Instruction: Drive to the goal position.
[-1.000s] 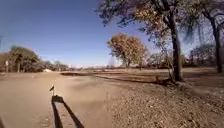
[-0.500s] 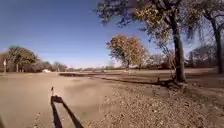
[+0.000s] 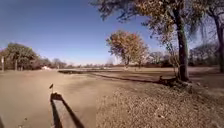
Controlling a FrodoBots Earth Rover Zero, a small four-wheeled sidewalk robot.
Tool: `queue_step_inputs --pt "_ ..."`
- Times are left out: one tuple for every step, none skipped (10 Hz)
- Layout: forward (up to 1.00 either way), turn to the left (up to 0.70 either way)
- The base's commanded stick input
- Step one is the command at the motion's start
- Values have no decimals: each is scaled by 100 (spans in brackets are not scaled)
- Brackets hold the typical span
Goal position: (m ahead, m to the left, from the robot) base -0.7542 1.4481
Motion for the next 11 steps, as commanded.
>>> queue_step_inputs --pt "50 0" --pt "50 0" --pt "50 0" --pt "50 0" --pt "50 0" --pt "50 0" --pt "50 0" --pt "50 0" --pt "50 31" --pt "50 41" --pt "50 18"
